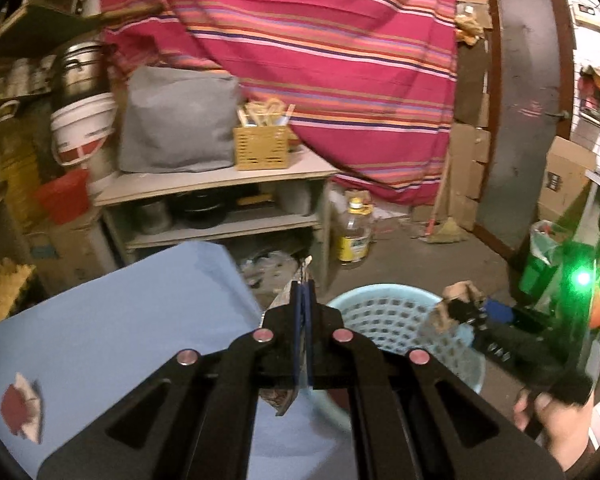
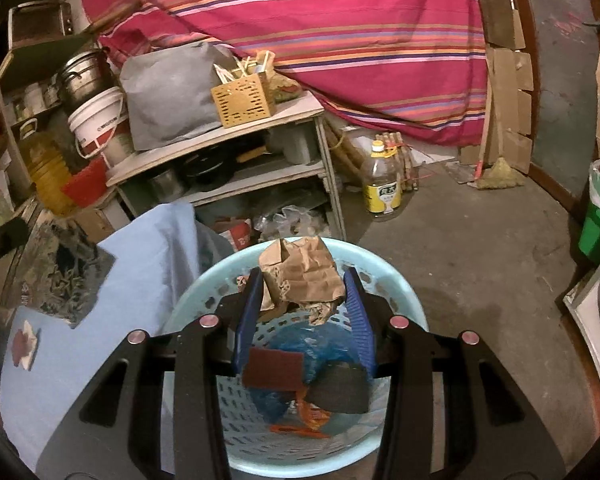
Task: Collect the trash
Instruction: 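Carry the wrapper over the basket with the left gripper while the right holds the brown paper there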
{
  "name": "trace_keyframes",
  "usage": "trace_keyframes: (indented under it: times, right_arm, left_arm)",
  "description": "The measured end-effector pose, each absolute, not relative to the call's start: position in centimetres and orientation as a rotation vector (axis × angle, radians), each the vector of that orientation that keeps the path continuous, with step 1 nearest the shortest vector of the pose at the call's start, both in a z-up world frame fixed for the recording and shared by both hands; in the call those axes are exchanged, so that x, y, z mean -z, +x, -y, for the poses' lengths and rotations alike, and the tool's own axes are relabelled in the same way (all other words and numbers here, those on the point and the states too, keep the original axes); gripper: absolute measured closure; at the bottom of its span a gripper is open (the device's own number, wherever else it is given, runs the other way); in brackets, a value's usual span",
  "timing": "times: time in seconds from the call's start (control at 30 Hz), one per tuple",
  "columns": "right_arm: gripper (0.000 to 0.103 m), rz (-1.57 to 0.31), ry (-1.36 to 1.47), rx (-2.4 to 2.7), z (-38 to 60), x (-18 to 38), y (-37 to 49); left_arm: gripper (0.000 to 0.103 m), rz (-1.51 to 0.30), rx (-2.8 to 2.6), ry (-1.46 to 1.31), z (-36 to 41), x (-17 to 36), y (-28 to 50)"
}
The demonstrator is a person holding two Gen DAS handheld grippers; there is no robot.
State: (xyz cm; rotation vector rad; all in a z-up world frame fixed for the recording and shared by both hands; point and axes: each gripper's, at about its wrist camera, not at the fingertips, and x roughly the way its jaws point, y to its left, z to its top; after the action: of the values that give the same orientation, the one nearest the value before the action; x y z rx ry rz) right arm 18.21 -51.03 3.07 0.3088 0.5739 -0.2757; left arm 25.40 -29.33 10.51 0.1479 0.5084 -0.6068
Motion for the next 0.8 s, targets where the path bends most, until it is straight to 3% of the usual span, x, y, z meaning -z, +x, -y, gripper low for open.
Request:
trace_keyframes:
  times: [0.43,0.8]
  right_arm:
    - [0.06,-0.601,0.305,0.292,52.8,-1.8,18.8]
    - [0.06,-0.608,0.32,0.316,53.4,-1.4,19.5]
  left_arm:
    - [0.101,-0.639,0.732,0.046,35.7,-5.0,27.9]
    - [0.101,-0.628,0.776,0.026,37.6,-6.0,27.3]
